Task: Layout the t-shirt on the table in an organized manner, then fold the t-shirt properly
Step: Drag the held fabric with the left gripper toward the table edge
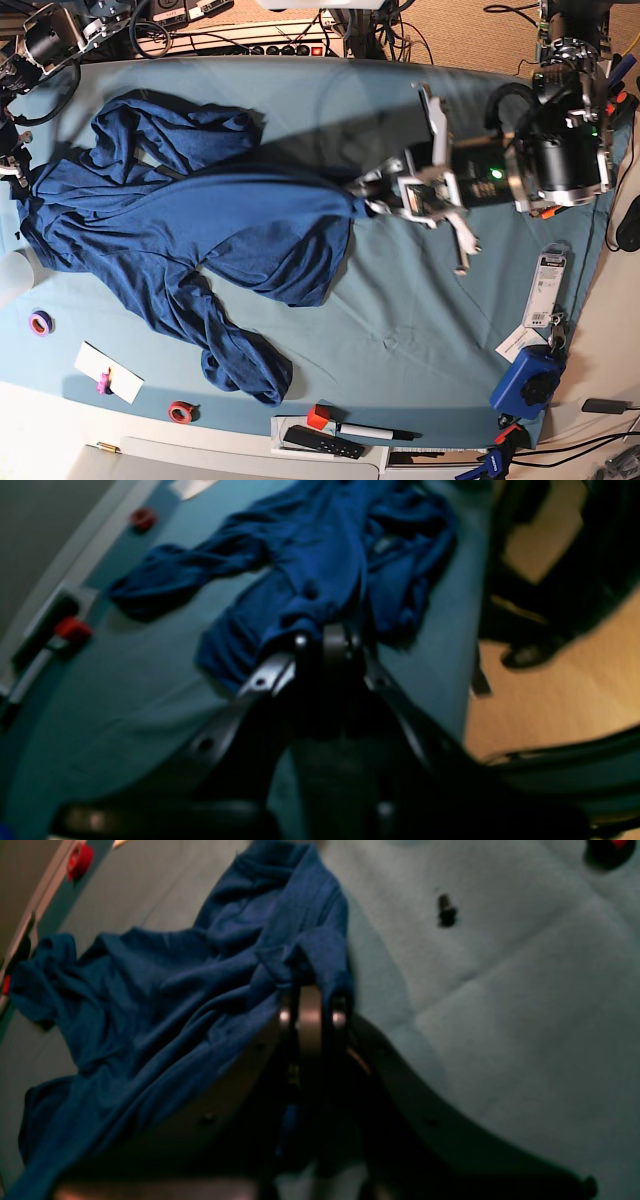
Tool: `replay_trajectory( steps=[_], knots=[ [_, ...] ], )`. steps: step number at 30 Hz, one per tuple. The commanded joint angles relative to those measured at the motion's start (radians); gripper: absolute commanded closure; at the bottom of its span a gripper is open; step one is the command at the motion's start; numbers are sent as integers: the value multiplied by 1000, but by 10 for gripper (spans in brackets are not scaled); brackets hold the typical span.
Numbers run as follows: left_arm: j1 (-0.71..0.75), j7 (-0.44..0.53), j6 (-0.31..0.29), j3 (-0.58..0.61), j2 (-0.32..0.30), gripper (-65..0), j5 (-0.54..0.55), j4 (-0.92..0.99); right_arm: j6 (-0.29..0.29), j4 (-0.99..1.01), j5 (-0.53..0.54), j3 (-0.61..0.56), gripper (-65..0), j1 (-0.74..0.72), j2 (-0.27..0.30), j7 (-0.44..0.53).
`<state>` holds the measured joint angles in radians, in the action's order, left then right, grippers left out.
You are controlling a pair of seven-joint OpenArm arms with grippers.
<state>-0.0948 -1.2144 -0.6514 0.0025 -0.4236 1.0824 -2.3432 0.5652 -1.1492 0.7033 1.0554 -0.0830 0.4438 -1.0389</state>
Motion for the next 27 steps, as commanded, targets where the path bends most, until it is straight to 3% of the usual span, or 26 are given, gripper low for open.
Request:
replay_trajectory(
  steps=[1,5,7,10,12,16,22,27],
  knots=[
    [-14,37,8,-27,-3,0,18,-13,6,-16,17,-6,0,-11,30,27],
    [-17,66,8,-108,-3,0,22,-13,6,-16,17,-38,0,-11,30,31],
    [-34,126,8,-129,-3,0,-37,-13,6,-16,17,-54,0,-11,30,38],
    [-80,255,63,-129,2,0,-141,-13,6,-16,17,-78,0,-11,30,45],
    [-120,286,80,-129,26,0,-176,2,6,-16,7,-90,0,-11,30,45],
    [-210,298,79,-94,80,0,-170,235,6,-16,-11,-94,0,-11,31,46],
    [-413,301,66,114,150,0,-177,652,6,-16,-58,-93,0,-11,30,85],
    [-592,457,42,258,233,0,-340,961,6,-16,-103,-93,0,-11,30,113]
  ],
)
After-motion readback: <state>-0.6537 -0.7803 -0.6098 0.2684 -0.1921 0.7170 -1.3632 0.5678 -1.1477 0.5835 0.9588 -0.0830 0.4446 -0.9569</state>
